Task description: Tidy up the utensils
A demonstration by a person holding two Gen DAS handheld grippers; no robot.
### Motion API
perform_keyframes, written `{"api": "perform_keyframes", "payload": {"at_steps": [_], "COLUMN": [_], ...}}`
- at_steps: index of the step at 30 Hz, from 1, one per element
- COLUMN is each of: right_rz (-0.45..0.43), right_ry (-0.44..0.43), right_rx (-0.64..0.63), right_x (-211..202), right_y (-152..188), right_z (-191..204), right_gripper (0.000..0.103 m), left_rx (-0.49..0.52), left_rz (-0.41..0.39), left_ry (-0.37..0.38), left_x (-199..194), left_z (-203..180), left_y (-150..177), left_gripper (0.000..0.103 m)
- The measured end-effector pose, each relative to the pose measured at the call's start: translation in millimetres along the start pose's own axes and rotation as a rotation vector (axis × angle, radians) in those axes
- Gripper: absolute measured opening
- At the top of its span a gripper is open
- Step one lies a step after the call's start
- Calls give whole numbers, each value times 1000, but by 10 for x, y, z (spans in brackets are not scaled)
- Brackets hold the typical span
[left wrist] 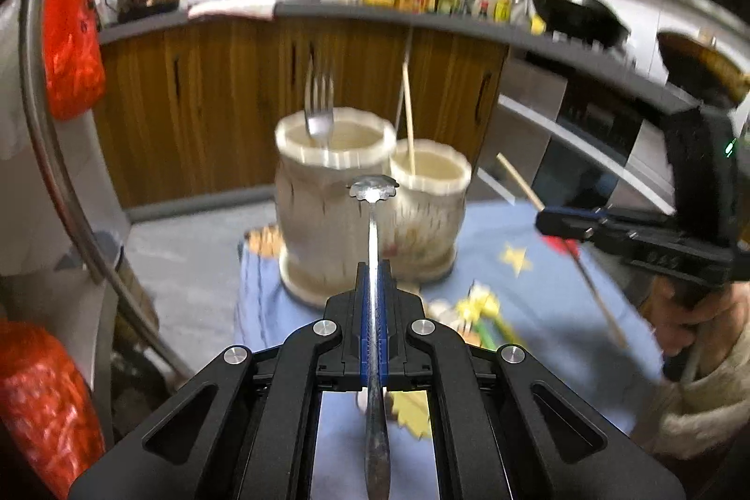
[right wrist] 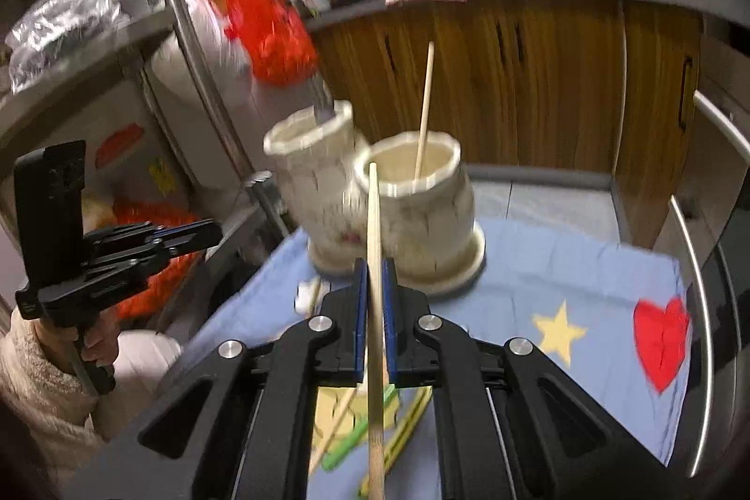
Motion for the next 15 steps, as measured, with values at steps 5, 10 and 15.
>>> {"api": "perform_keyframes", "payload": {"at_steps": [5, 10, 15], "right_rz": [-101, -218, -359], "right_ry": [-3, -8, 7], "right_rx": [27, 46, 55], "right_x": [-92, -153, -170], "right_y": [-391, -770, -1096], "right_z": [-50, -92, -129], "right_gripper": [6, 6, 6], "left_rx": [-7, -26, -64], "left_rz": [-105, -203, -282], "left_ry": [-6, 15, 22], "left_x": [-168, -218, -158], "left_z": [35, 110, 210], "left_y": [-414, -848, -1178], "left_gripper": [3, 3, 3]}}
Point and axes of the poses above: each gripper's, at about its wrist camera, not at the fingertips, and x roughly the way its jaws point, z to its left, y to its underside, the point moved 4 cm from there along x, roughly the way its jaws point, and after that the axes turned 14 degrees about z, right-handed, at the moved point
